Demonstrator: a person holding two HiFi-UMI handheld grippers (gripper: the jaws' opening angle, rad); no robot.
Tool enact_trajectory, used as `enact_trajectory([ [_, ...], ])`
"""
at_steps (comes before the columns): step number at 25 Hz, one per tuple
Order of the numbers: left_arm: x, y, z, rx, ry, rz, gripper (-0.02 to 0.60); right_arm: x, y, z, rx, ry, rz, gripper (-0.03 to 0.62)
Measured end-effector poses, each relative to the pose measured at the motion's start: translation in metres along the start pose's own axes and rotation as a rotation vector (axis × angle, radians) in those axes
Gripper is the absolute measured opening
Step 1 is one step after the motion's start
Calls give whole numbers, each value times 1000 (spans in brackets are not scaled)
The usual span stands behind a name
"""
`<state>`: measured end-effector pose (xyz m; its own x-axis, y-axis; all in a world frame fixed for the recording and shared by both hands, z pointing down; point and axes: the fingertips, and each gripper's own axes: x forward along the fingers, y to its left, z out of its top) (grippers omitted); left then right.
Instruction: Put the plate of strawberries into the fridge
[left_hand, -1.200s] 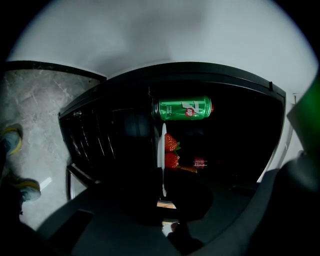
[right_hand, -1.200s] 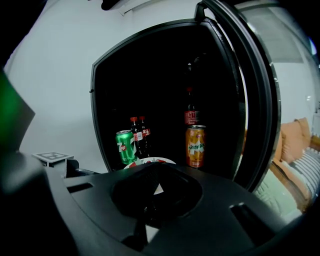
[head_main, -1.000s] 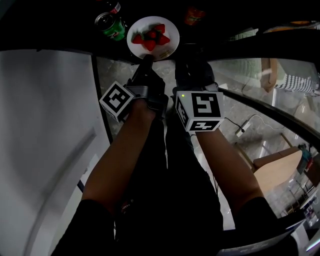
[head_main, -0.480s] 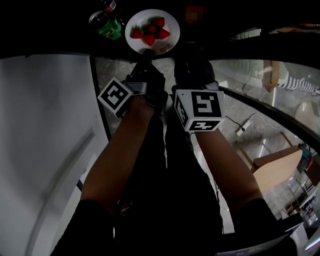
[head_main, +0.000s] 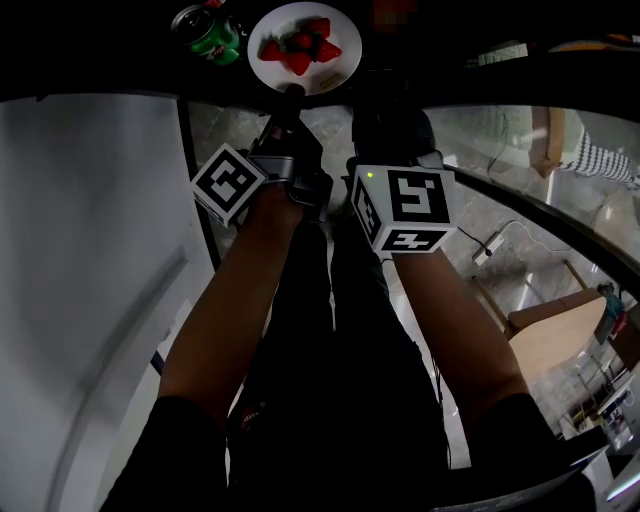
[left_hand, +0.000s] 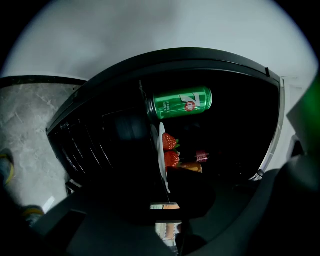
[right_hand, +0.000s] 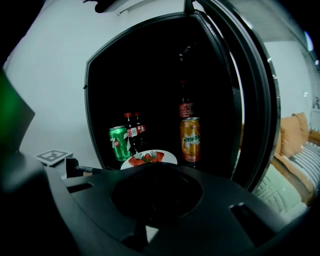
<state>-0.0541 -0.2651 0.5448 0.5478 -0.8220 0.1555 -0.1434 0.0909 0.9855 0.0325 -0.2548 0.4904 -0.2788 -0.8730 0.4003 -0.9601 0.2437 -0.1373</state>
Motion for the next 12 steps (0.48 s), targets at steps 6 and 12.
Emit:
enact_trajectory([
  [6, -14, 0, -4, 190, 56, 47, 56, -3, -1, 0, -8, -9, 3, 5],
  [12, -28, -4, -8, 767, 127, 197, 55, -3, 2, -4, -10, -3, 8, 5],
])
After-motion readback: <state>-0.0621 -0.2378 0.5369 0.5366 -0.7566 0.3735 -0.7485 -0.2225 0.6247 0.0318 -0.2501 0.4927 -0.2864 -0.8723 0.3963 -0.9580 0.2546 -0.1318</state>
